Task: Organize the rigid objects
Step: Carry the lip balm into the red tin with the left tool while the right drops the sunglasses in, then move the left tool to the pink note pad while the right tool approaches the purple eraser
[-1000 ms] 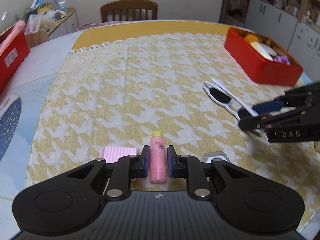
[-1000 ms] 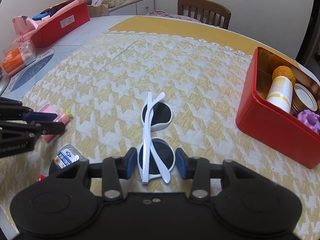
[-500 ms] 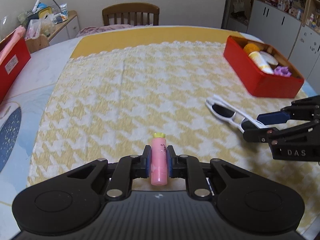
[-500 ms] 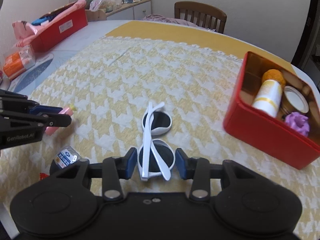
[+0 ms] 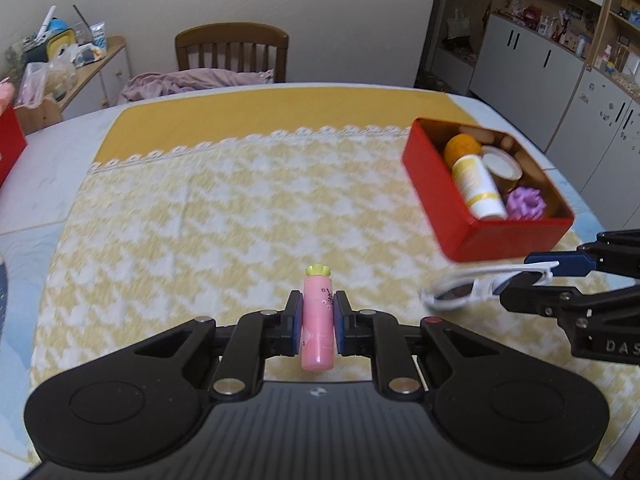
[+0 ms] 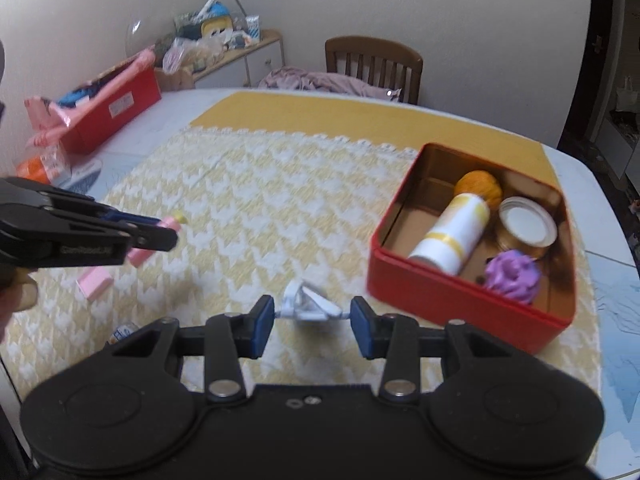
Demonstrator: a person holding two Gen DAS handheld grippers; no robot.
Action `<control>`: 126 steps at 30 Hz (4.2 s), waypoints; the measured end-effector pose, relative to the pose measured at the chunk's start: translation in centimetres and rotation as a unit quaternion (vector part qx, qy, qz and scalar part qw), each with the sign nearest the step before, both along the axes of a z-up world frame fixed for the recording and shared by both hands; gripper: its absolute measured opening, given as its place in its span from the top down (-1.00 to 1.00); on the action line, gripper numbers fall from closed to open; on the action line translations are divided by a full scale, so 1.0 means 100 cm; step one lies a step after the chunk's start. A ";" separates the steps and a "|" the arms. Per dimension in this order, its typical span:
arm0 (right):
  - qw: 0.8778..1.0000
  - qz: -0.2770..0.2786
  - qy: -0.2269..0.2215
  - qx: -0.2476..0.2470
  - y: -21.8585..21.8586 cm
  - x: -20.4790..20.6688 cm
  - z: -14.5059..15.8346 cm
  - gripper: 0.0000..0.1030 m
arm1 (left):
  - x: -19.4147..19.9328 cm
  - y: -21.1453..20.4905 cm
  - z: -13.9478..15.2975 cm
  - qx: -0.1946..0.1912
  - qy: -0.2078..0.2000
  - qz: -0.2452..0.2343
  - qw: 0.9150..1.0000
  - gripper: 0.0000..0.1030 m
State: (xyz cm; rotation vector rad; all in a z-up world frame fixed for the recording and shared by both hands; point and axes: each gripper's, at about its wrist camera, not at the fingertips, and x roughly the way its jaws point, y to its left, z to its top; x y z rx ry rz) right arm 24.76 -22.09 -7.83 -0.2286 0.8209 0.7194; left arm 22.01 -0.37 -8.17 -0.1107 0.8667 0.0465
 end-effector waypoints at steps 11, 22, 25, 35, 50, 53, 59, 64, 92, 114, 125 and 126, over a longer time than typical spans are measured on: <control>0.998 -0.015 -0.030 0.054 -0.044 0.028 0.050 0.22 | 0.051 -0.036 0.030 -0.040 -0.007 -0.026 0.999 0.70; 0.994 -0.080 -0.056 0.047 -0.088 0.100 0.055 0.22 | 0.117 -0.091 0.037 -0.019 0.003 -0.053 0.998 0.70; 0.993 -0.098 -0.053 0.047 -0.093 0.121 0.046 0.21 | 0.137 -0.101 0.032 -0.018 0.012 -0.050 0.999 0.70; 0.993 -0.109 -0.038 0.039 -0.099 0.152 0.012 0.21 | 0.186 -0.138 0.002 0.036 0.035 -0.064 0.997 0.70; 0.995 -0.093 -0.032 0.028 -0.113 0.122 -0.010 0.21 | 0.213 -0.146 -0.029 0.046 0.070 -0.053 0.995 0.70; 0.995 -0.094 -0.019 0.012 -0.110 0.120 -0.020 0.21 | 0.213 -0.144 -0.036 0.046 0.080 -0.051 0.994 0.70; 0.995 -0.096 -0.005 -0.003 -0.105 0.119 -0.027 0.20 | 0.208 -0.147 -0.038 0.041 0.084 -0.056 0.994 0.70; 0.995 -0.096 0.008 -0.007 -0.104 0.114 -0.026 0.05 | 0.199 -0.144 -0.034 0.031 0.087 -0.055 0.994 0.70; 0.991 -0.122 -0.002 0.058 -0.098 0.010 0.035 -0.76 | 0.047 -0.098 0.046 -0.021 -0.023 -0.071 0.997 -0.24; 0.999 -0.028 -0.015 0.039 0.003 -0.097 0.020 -0.80 | -0.075 0.006 0.047 0.030 -0.071 -0.016 0.997 -0.45; 0.999 0.049 -0.009 -0.015 0.056 -0.142 -0.018 -0.64 | -0.113 0.076 0.006 0.009 -0.037 0.039 0.999 -0.45; 0.998 0.057 -0.007 -0.020 0.061 -0.146 -0.021 -0.62 | -0.115 0.080 0.002 0.010 -0.034 0.042 0.998 -0.45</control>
